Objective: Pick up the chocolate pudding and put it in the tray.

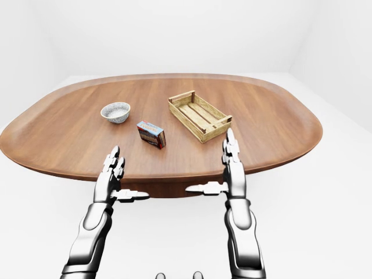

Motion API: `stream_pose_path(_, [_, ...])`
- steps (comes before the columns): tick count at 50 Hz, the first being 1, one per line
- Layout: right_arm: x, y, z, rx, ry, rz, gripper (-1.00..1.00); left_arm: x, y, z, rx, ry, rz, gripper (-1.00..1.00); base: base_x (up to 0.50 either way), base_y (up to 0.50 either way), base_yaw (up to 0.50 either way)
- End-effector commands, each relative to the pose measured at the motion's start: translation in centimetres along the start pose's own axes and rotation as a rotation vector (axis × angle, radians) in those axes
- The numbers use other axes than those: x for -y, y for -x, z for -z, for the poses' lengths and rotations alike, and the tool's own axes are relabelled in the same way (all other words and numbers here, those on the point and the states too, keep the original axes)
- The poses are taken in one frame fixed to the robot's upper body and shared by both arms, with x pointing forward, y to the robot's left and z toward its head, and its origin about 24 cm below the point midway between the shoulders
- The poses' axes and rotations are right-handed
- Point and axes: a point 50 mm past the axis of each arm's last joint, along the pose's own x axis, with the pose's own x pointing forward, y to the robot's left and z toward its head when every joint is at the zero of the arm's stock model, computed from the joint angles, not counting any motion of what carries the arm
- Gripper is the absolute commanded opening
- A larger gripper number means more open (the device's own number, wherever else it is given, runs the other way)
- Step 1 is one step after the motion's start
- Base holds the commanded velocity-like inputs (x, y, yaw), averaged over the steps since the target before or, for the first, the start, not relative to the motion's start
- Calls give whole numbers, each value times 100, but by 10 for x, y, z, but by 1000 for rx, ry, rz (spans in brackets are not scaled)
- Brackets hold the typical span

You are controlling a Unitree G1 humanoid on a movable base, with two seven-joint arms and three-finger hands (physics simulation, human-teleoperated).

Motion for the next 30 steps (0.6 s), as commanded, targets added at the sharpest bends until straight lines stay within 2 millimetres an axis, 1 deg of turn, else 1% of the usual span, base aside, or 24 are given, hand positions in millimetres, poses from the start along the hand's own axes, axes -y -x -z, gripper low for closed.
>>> stream_pose_path(1, [2,9,-45,173,30,27,100,0,0,2,-7,0,-2,100,0,0,0])
stream_pose_path(3, [2,11,-47,181,24,26,100,0,0,2,-8,-1,-2,100,0,0,0])
stream_pose_path(4, [1,13,-54,226,59,26,100,0,0,2,-8,-1,-1,100,0,0,0])
stream_pose_path(6, [0,14,-57,231,54,24,100,0,0,2,-9,-1,-2,100,0,0,0])
stream_pose_path(9, [-1,16,-66,253,64,20,100,0,0,1,-10,-1,-2,100,0,0,0])
stream_pose_path(23, [-2,17,-63,250,67,13,100,0,0,3,-12,-4,-1,100,0,0,0])
stream_pose_path(30, [-2,16,-64,251,67,11,100,0,0,3,-12,-6,0,100,0,20,0])
